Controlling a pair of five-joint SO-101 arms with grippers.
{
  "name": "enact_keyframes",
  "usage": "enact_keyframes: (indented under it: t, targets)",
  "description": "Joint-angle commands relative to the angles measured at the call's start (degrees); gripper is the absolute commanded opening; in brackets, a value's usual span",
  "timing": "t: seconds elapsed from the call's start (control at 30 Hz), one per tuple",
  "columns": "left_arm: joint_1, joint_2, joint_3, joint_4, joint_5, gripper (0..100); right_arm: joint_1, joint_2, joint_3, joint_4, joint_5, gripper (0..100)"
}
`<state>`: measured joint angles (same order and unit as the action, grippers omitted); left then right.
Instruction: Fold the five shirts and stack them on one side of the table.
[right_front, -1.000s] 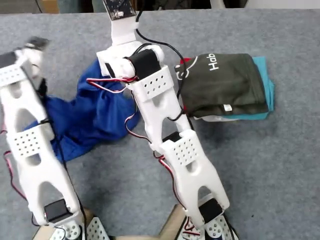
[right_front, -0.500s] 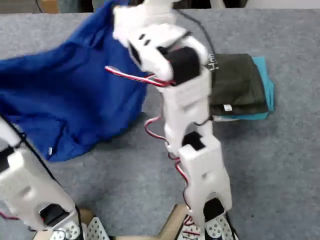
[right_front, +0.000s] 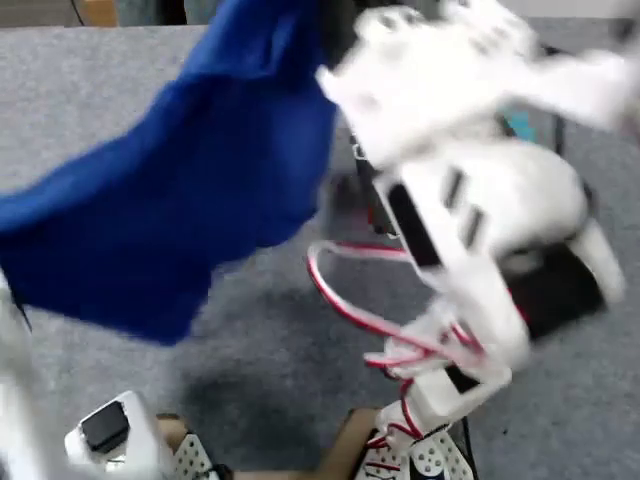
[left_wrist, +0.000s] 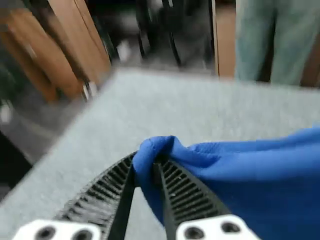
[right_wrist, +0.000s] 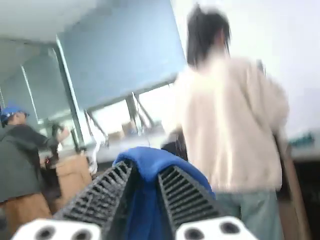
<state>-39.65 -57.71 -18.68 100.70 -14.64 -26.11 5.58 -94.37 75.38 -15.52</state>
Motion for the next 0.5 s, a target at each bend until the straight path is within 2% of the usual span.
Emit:
enact_keyframes:
  t: [0.0, 0.13, 0.37, 0.47]
  targets:
    - [0.31, -11.87, 6.99, 0.0, 0.0, 3, 1.05, -3.56, 0.84, -2.73, 5.27, 1.4]
    - [0.31, -17.23, 13.76, 0.0, 0.0, 3, 0.97, -5.67, 4.79, -3.16, 8.26, 1.4]
    - [-2.42, -17.23, 17.98, -0.09, -3.34, 3, 0.97, -7.43, 11.82, -2.81, 8.62, 1.4]
    - [-1.01, -15.56, 28.79, -6.24, -3.16, 3, 0.88, -4.97, 20.0, -3.43, 8.79, 1.4]
